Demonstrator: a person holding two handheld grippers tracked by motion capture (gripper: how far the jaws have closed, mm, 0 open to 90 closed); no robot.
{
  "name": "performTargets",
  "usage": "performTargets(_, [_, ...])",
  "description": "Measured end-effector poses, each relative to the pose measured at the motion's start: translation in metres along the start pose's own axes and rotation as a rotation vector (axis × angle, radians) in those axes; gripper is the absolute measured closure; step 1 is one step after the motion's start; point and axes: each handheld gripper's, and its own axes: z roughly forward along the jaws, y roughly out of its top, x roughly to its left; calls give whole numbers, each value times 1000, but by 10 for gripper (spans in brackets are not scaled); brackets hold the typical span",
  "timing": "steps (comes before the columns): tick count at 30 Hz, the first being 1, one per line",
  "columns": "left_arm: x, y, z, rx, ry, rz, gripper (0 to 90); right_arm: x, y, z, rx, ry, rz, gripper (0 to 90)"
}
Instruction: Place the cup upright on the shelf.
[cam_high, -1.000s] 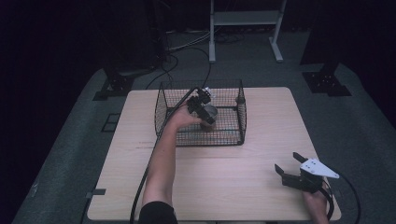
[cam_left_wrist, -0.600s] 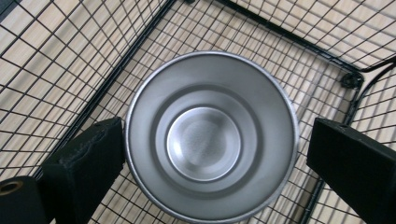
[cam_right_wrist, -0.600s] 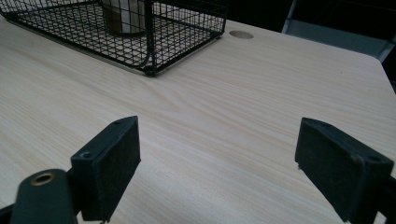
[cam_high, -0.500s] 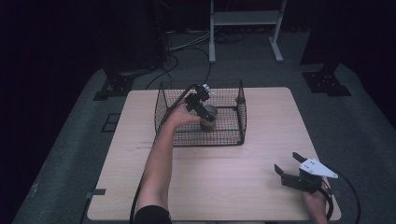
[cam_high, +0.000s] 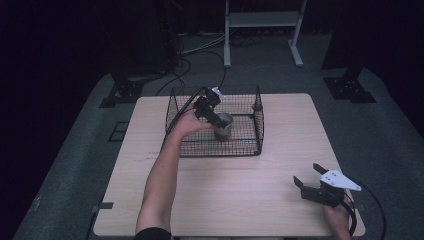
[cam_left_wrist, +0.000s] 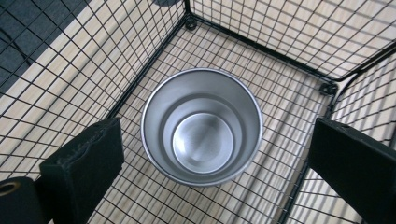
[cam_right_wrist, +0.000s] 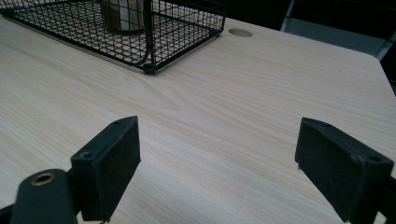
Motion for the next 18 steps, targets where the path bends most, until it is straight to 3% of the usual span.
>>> performTargets(8, [-11,2,-15,-40,5,30,28,0,0,0,1,-7,7,135])
performTargets(15, [-14,-6,-25,-90,4,13,28,1,0,0,6,-7,-3,134])
performTargets(18, [-14,-9,-29,-90,-5,9,27,1,0,1,9,-9,-6,135])
